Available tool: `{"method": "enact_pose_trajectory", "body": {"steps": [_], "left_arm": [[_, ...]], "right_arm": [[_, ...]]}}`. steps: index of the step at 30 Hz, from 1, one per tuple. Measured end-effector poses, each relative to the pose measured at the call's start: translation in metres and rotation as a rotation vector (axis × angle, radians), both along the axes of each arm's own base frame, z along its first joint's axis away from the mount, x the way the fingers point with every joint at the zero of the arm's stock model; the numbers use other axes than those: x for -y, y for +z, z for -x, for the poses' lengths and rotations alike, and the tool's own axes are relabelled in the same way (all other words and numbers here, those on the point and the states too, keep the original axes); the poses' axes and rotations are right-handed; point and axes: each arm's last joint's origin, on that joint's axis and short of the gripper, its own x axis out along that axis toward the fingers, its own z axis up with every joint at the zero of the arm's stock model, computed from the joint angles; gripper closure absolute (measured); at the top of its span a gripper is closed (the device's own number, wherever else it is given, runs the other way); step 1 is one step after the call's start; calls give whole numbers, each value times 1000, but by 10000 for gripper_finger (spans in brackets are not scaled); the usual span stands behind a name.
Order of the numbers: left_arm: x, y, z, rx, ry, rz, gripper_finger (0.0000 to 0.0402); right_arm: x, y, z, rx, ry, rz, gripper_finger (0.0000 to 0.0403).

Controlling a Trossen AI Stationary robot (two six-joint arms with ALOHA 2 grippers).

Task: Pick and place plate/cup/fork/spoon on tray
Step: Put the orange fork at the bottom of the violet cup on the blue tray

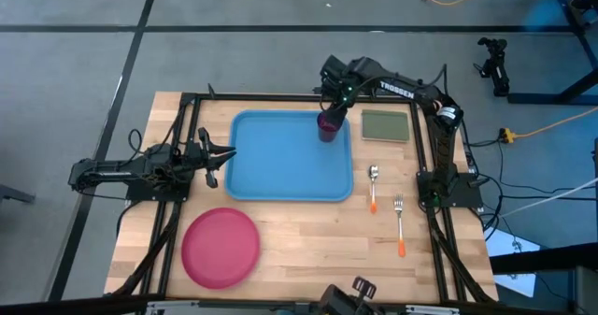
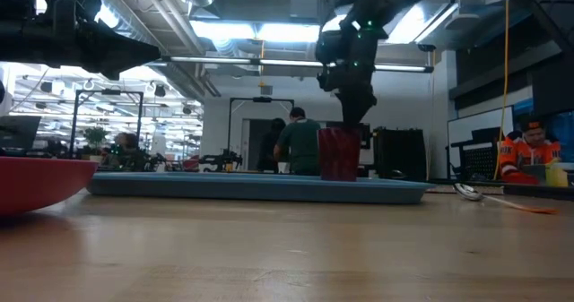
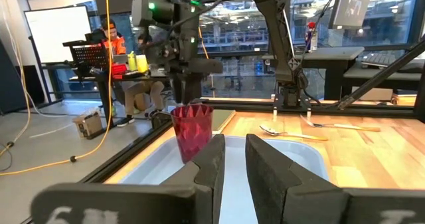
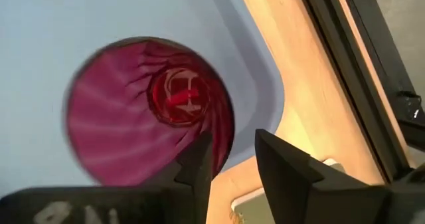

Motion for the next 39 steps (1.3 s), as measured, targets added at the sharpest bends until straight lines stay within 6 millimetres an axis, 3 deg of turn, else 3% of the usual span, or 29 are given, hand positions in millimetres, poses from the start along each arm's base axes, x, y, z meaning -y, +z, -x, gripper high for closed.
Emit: {"method": "enact_pose_trajectory", "body": {"steps": [7,12,14,18,22,25,33,39], "left_arm": [[0,0,0,0,0,0,346],[0,0,0,0,0,0,347],[0,0,0,0,0,0,347],[0,0,0,0,0,0,347],[0,0,0,0,-4,-1,346],[0,0,0,0,-8,-1,346],[0,0,0,0,-7,-1,347],[0,0,0,0,-7,-1,347]], "right_arm": [[-20,38,-7,-2,33,-7,285],[-61,54,-1,-180,104,-113,286],[-77,57,-4,-154,119,-101,286],[-115,69,11,-149,194,-100,286],[-143,69,43,-168,210,-59,286],[-152,57,72,-197,58,-24,286],[-186,2,150,-300,-447,-102,286],[-224,-35,190,-309,-815,-153,286]]}}
